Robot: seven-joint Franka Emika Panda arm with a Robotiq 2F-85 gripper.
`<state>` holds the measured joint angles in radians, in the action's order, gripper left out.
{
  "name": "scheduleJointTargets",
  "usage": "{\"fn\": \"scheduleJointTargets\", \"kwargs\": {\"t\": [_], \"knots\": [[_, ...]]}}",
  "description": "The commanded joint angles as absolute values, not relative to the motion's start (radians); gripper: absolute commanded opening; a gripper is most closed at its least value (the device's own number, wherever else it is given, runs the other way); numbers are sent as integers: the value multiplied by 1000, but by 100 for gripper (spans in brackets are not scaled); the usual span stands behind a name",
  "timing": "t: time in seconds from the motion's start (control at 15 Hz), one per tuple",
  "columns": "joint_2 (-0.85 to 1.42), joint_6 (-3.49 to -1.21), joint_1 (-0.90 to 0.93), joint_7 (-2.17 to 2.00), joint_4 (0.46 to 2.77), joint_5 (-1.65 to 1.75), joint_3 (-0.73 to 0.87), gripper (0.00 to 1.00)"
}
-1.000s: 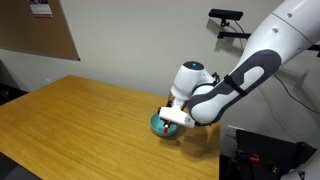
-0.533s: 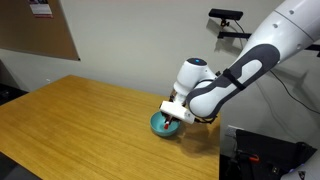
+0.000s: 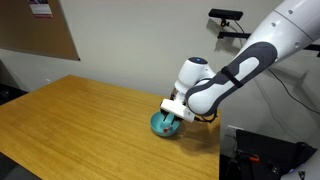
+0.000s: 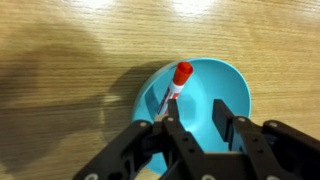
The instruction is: Put the marker in the bowl
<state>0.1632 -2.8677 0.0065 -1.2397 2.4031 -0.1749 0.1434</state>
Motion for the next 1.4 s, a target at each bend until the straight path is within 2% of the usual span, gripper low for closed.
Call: {"fn": "scheduleJointTargets", "kwargs": {"t": [0.0, 0.2, 0.27, 1.33], "knots": [[156, -2865, -10, -1203, 2398, -209, 121, 74], [150, -2869, -3, -1213, 2403, -194, 124, 96], [141, -2878, -2, -1197, 2411, -196, 116, 100], [-62, -2881, 21, -750, 2556, -212, -1, 100]]}}
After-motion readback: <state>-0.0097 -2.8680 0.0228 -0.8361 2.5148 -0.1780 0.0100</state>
